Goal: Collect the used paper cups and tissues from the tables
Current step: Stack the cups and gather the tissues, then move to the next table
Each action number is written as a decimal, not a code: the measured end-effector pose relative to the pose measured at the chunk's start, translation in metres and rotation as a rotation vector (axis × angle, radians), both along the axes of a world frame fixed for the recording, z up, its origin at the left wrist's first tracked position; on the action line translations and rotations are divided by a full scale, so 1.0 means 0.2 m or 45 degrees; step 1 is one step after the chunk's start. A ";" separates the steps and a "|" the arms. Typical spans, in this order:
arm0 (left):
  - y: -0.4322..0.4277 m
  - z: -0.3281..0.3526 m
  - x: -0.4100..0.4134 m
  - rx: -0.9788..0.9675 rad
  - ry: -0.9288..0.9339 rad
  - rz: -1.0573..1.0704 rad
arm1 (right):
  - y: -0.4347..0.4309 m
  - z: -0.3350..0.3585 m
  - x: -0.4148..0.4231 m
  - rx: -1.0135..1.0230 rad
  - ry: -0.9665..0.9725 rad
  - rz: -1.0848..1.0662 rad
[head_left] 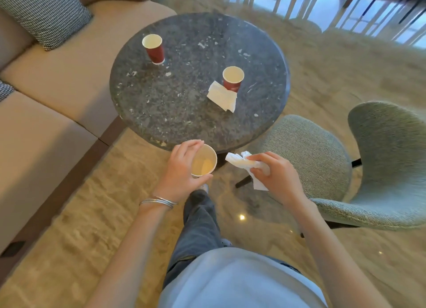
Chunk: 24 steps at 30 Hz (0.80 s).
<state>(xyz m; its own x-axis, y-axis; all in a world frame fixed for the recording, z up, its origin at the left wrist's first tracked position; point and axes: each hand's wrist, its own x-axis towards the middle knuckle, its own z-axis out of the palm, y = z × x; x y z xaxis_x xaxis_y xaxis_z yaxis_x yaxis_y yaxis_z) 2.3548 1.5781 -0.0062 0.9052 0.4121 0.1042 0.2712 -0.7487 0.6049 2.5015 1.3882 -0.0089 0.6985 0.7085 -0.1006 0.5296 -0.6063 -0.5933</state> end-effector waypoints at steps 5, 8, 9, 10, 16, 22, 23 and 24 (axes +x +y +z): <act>0.31 -0.02 0.24 0.000 0.003 -0.100 | 0.28 0.02 0.19 -0.011 -0.001 -0.121; 0.50 -0.03 0.38 0.090 0.016 -0.181 | 0.44 0.04 0.29 -0.007 -0.010 -0.160; 0.55 -0.04 0.43 0.104 0.019 -0.205 | 0.48 0.04 0.33 -0.010 -0.018 -0.173; 0.61 -0.05 0.47 0.100 0.022 -0.223 | 0.53 0.03 0.36 -0.015 -0.025 -0.193; 0.84 -0.19 0.69 0.030 0.051 -0.268 | 0.75 -0.02 0.49 -0.068 -0.070 -0.277; 0.91 -0.35 0.78 -0.062 0.106 -0.257 | 0.91 -0.15 0.61 -0.053 -0.065 -0.328; 0.91 -0.37 0.79 -0.070 0.120 -0.255 | 0.94 -0.18 0.63 -0.052 -0.074 -0.330; 0.92 -0.39 0.80 -0.080 0.136 -0.250 | 0.96 -0.21 0.65 -0.053 -0.082 -0.335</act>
<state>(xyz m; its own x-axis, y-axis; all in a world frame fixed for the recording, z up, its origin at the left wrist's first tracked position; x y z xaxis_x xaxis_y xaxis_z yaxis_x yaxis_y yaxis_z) 2.5141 1.7612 -0.0850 0.9732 0.2295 -0.0172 0.1891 -0.7550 0.6278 2.6321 1.5805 -0.0504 0.8641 0.4977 -0.0753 0.3862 -0.7515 -0.5348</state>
